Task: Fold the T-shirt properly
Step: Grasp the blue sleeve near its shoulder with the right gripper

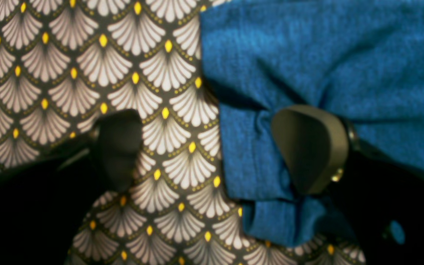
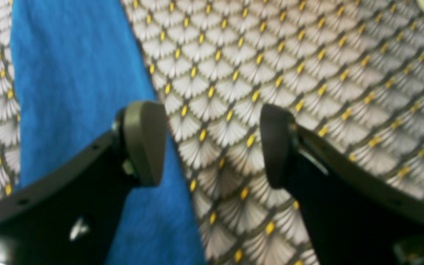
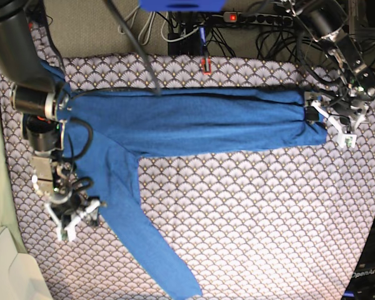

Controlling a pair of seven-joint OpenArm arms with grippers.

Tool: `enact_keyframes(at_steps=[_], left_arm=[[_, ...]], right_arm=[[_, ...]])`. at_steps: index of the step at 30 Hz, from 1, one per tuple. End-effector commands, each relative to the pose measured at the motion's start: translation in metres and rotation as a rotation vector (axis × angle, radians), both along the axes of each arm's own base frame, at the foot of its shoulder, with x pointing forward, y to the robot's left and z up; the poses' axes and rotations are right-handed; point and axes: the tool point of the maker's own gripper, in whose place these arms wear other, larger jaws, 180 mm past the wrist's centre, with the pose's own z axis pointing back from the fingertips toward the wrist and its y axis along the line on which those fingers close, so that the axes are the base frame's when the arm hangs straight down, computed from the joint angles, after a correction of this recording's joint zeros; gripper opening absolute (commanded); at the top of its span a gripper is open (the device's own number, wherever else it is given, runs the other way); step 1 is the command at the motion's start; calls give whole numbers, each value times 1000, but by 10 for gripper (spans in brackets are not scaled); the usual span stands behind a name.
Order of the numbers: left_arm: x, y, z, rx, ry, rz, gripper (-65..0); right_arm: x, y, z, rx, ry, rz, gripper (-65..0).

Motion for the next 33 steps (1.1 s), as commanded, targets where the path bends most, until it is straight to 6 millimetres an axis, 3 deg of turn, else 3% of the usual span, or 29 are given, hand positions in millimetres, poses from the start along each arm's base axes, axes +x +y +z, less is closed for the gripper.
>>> enact_keyframes(at_steps=[1,7,19,33], left_arm=[[-8,3,-5,24,53,-9,-36],[-7,3,-3,27,50,-10,-36],[-8,2,-6,20,56,-9,-36],[-8,2,-6,20,56,-9,-36]], right_arm=[[15,-5,23,8,-73,-15,-245],[7,2,6,35,-44,-14,-245],[9,28,3,65,-43,15,-245],[-1,22,-8,60,-23,1,-248]])
